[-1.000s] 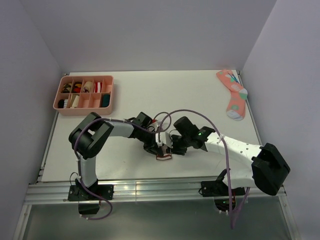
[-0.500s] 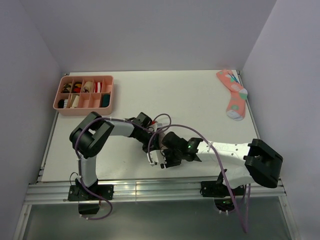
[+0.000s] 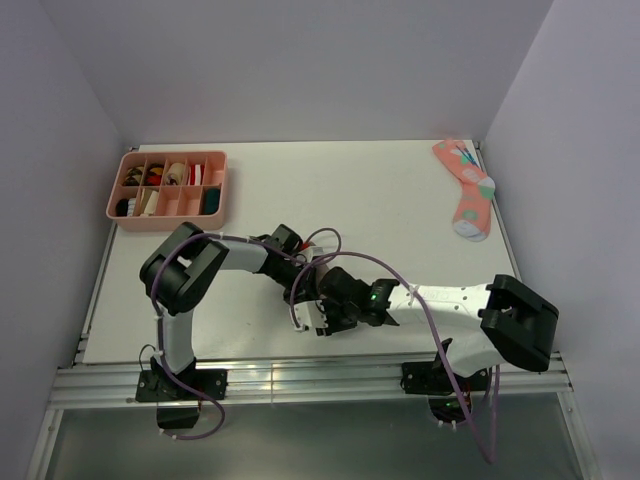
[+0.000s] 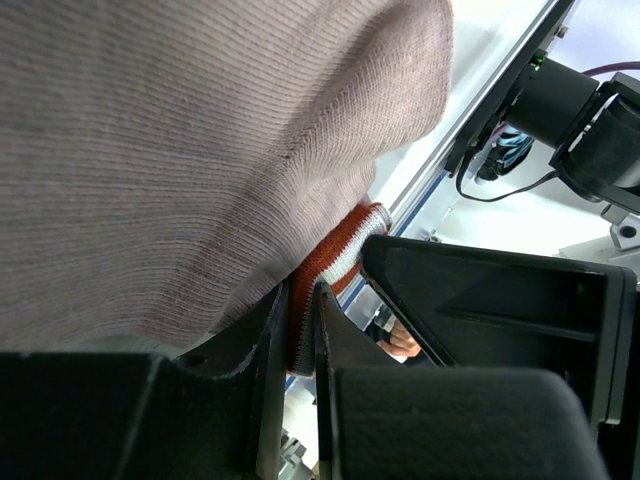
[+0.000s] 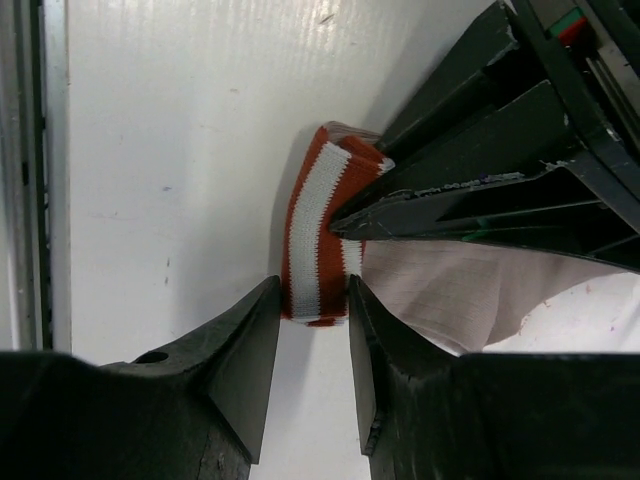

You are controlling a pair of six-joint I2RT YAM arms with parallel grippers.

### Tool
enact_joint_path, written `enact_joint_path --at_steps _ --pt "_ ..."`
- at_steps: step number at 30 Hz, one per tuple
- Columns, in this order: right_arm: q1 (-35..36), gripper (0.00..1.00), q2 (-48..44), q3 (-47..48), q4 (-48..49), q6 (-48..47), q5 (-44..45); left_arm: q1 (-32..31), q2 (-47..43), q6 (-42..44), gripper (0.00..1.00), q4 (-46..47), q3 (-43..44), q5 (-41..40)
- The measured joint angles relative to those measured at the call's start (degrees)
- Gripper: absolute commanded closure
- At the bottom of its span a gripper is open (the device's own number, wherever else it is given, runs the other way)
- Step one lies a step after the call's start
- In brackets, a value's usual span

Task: Roll the socks
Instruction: Roll the sock at the center of the board.

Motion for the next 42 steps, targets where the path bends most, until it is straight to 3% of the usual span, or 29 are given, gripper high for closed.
enact_joint_path --at_steps 22,28,34,42 --pt "0.9 0.63 2.4 -0.3 1.7 0.0 1.6 0.5 0.1 -1.3 0.99 0.9 -0.6 1.0" --pt "0.7 0.77 3.9 1.7 0.3 0.7 1.7 0.8 0.1 -3.2 0.94 2.3 -1.4 1.5" --pt "-2.3 0.8 6.2 5.4 -4.4 1.2 -2.4 1.0 -1.9 -7.2 0.84 7.7 -5.0 0.9" --pt "-9.1 0.81 9.6 11.0 -11.6 -0.2 -11.0 0.8 -9.5 -17.2 0.81 22.5 -14.1 -7.1"
